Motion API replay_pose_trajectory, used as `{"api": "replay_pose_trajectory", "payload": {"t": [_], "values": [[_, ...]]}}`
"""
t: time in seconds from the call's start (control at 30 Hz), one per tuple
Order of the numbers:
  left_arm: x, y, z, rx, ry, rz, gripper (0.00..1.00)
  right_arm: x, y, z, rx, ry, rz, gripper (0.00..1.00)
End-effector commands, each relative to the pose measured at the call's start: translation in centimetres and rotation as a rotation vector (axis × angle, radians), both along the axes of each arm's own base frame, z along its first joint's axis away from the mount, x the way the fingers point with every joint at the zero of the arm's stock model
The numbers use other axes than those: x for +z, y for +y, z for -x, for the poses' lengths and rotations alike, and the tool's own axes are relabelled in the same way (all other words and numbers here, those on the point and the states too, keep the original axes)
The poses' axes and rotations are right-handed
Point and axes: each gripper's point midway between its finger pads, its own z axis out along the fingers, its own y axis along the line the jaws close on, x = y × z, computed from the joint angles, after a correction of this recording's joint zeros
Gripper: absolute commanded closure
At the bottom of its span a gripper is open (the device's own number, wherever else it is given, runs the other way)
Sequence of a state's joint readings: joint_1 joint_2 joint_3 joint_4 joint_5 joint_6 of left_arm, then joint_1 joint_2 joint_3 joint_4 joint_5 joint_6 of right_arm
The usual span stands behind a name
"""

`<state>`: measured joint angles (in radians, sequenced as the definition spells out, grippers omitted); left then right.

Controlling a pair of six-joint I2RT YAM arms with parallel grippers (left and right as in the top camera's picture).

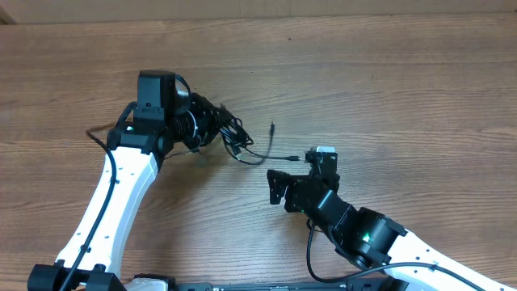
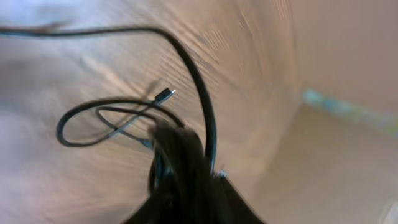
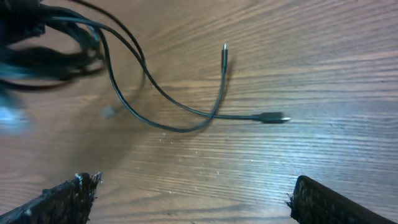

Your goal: Untangle cables

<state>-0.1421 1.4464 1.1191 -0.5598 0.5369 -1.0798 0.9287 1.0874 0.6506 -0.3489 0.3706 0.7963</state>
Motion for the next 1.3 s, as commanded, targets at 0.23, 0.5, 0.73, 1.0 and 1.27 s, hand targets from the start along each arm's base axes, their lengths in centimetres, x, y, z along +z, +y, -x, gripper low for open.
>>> {"api": "replay_pose_trajectory", "payload": {"t": [0.23,0.5,0.73,1.0,1.27], "values": [[1.4,-0.8,0.9,-0.647,-0.57,-0.375,0.86,1.0,1.2,0.1,0.032,0.006,-0.081,0.0],[0.5,0.3,0.7,-0.632,-0.533,-0.447,0.09,0.9,1.3,0.2,0.04,0.015,-0.08,0.0],[-1.7,2.8,1.5,-0.518,-0.337,-0.516,0.11,0.5,1.0,0.4,0.039,0.03,-0.062,0.0],[-3.5,3.9,3.5,-0.419,-0.134,-0.489,0.25,0.1,0.7,0.6,0.038,0.042,-0.045,0.0],[-3.4,2.7,3.7,-0.473,-0.167,-0.499,0.36,0.0,0.6,0.6,0.035,0.043,-0.041,0.0]]}}
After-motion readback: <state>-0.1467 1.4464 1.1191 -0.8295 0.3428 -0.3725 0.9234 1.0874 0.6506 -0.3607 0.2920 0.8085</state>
